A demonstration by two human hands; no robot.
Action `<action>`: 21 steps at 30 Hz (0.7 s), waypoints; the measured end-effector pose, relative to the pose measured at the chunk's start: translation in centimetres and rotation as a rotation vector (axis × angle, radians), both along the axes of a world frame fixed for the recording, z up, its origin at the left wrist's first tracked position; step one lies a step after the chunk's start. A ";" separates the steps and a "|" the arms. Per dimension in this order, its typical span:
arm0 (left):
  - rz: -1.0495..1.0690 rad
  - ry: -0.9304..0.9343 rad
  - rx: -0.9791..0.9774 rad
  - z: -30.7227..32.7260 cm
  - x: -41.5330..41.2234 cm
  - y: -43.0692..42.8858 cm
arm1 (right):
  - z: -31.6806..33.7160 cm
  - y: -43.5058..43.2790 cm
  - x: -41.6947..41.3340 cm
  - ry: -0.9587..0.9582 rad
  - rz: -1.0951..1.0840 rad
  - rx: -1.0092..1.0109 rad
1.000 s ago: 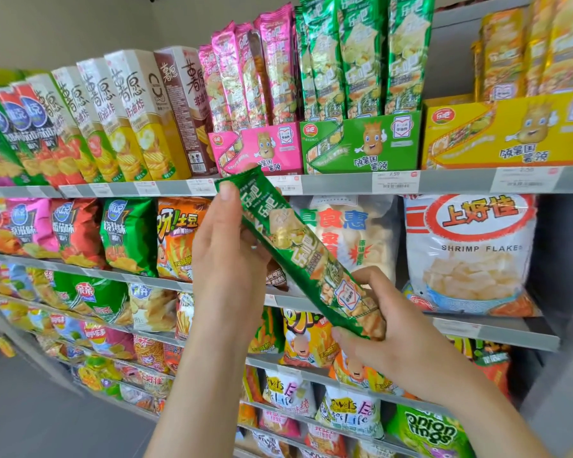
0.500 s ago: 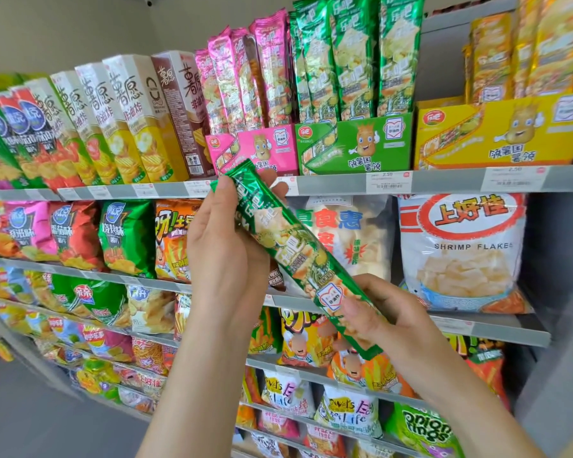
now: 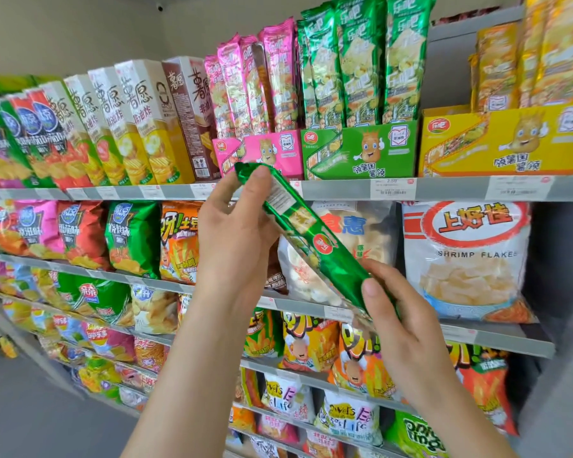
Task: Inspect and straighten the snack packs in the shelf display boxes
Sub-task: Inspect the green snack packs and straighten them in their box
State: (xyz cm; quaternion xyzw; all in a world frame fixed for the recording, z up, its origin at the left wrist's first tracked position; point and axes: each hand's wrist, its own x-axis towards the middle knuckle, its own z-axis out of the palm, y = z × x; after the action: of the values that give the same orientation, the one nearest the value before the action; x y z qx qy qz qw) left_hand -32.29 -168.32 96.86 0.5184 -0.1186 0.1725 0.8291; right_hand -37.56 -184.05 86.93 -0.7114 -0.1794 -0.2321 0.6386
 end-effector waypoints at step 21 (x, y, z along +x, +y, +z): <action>-0.063 -0.053 0.173 5.5 2.1 0.2 | 3.6 -0.8 1.9 -0.315 -0.388 -0.586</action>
State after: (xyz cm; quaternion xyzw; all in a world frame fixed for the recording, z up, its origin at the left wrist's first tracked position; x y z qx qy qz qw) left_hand -30.20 -168.16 102.39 0.5793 -0.1712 0.1493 0.7828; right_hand -35.65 -184.84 90.57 -0.8402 -0.1963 -0.3939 0.3169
